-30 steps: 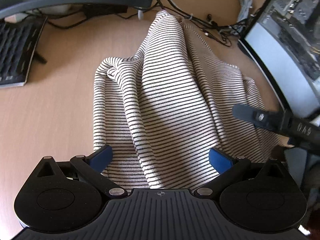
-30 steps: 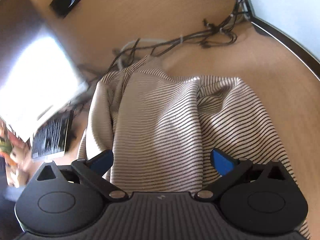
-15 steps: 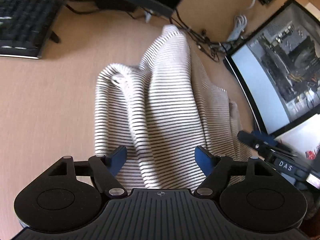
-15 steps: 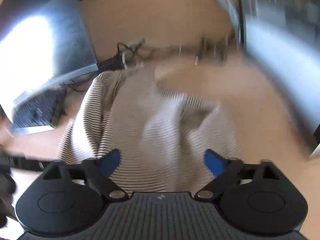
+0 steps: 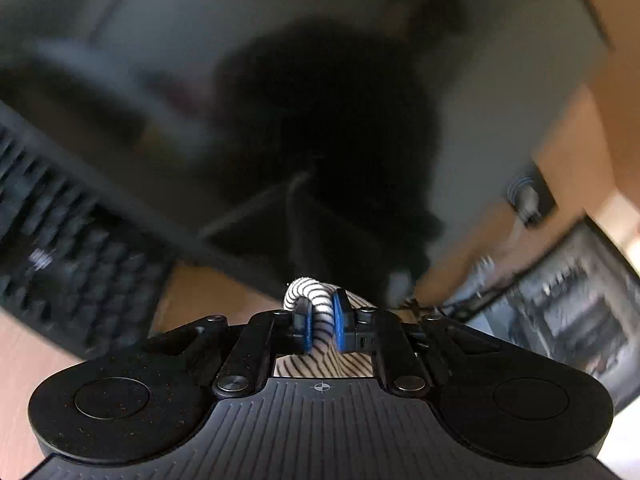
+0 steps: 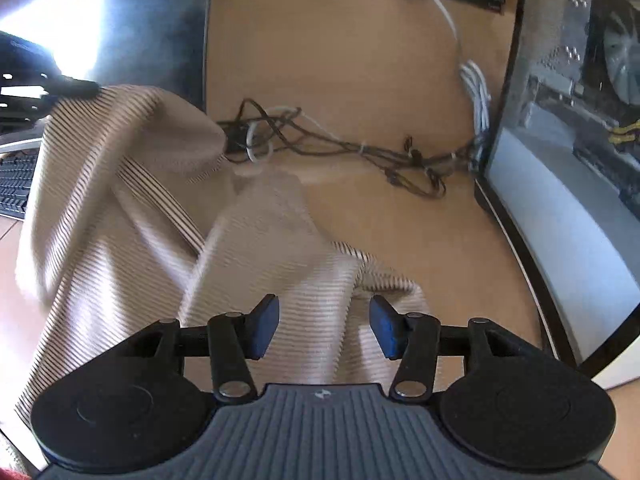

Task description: Fold clothes

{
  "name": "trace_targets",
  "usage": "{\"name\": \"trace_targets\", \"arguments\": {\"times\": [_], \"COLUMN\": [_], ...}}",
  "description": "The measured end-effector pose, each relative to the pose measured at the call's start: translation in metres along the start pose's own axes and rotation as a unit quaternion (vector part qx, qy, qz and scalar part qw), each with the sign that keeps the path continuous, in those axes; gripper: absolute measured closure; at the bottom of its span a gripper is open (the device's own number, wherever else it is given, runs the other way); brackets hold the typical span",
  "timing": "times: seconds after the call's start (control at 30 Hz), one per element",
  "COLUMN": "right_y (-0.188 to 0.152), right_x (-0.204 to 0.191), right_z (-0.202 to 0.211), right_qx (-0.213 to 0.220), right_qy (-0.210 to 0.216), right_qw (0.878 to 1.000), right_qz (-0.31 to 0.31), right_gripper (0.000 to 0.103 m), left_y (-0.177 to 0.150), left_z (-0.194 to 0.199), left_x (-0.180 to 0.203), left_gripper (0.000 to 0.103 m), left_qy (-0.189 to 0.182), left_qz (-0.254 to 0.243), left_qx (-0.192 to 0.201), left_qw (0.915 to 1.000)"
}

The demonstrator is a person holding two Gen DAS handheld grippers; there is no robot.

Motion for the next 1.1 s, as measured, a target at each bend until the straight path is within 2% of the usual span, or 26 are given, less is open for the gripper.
{"name": "trace_targets", "arguments": {"times": [0.03,0.07,0.1,0.23,0.3,0.37,0.43,0.5,0.57,0.63,0.67,0.7,0.77,0.8,0.83,0.93,1.0,1.07,1.1], "right_y": [-0.001,-0.001,0.002,0.026,0.040,0.048,0.043,0.037,0.032,0.030,0.032,0.038,0.052,0.061,0.071,0.094,0.105,0.107,0.108], "right_x": [-0.002,-0.006,-0.011,-0.044,-0.067,-0.092,-0.104,-0.112,-0.114,-0.102,-0.092,-0.079,-0.045,-0.023,-0.001,0.052,0.077,0.088,0.085], "right_z": [-0.001,-0.002,-0.003,-0.009,-0.017,-0.034,-0.054,-0.073,-0.086,-0.080,-0.073,-0.062,-0.045,-0.040,-0.038,-0.040,-0.046,-0.050,-0.049], "right_qx": [-0.002,-0.002,0.001,0.022,0.031,0.033,0.019,0.003,-0.010,-0.013,-0.003,0.017,0.052,0.055,0.051,0.038,0.029,0.018,0.019], "right_qy": [-0.001,-0.003,-0.004,0.008,0.016,0.012,0.000,-0.012,-0.020,-0.014,-0.029,-0.060,-0.139,-0.173,-0.200,-0.266,-0.299,-0.298,-0.280], "right_qw": [1.000,1.000,1.000,0.999,0.997,0.994,0.989,0.983,0.975,0.970,0.962,0.948,0.909,0.895,0.889,0.880,0.878,0.892,0.907], "right_qz": [0.001,0.004,0.012,0.045,0.066,0.102,0.144,0.184,0.219,0.242,0.270,0.311,0.389,0.407,0.409,0.391,0.374,0.339,0.315], "right_gripper": [0.053,0.053,0.053,0.052,0.050,0.050,0.050,0.050,0.078,0.092,0.093,0.093,0.095,0.096,0.098,0.101,0.101,0.101,0.101], "left_y": [-0.004,-0.008,-0.012,-0.030,-0.029,-0.028,-0.037,-0.055,-0.083,-0.106,-0.115,-0.124,-0.138,-0.145,-0.153,-0.169,-0.174,-0.178,-0.180], "left_z": [0.000,0.001,0.002,0.004,0.011,0.019,0.023,0.016,-0.002,-0.021,-0.029,-0.038,-0.057,-0.064,-0.073,-0.088,-0.087,-0.086,-0.085], "left_x": [-0.014,-0.027,-0.039,-0.054,-0.044,-0.035,-0.016,0.006,0.021,0.030,0.033,0.036,0.040,0.041,0.042,0.036,0.039,0.042,0.044], "left_gripper": [0.064,0.033,0.025,0.022,0.020,0.013,0.008,0.007,0.007,0.007,0.007,0.007,0.006,0.006,0.006,0.006,0.004,0.003,0.003], "left_qy": [0.012,0.031,0.049,0.041,0.037,0.032,0.008,-0.016,-0.028,-0.029,-0.030,-0.032,-0.037,-0.037,-0.036,-0.036,-0.042,-0.041,-0.041], "left_qz": [0.008,0.016,0.025,0.065,0.035,0.006,-0.041,-0.092,-0.127,-0.141,-0.144,-0.147,-0.147,-0.145,-0.143,-0.129,-0.133,-0.139,-0.142], "left_qx": [-0.007,-0.006,-0.006,-0.015,-0.001,0.012,0.003,-0.019,-0.054,-0.080,-0.090,-0.100,-0.119,-0.129,-0.141,-0.173,-0.168,-0.169,-0.169], "left_qw": [0.9999,0.9994,0.9985,0.9970,0.9987,0.9994,0.9991,0.9955,0.9900,0.9864,0.9850,0.9836,0.9812,0.9803,0.9790,0.9758,0.9760,0.9749,0.9744]}}
Point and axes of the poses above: each gripper's, at about its wrist camera, not at the fingertips, and z roughly against the way its jaws point, x to its right, y to its top, the point moved 9 cm from there along -z, roughly the way its jaws point, and after that the axes turned 3 degrees about -x, right-handed, at the moved point
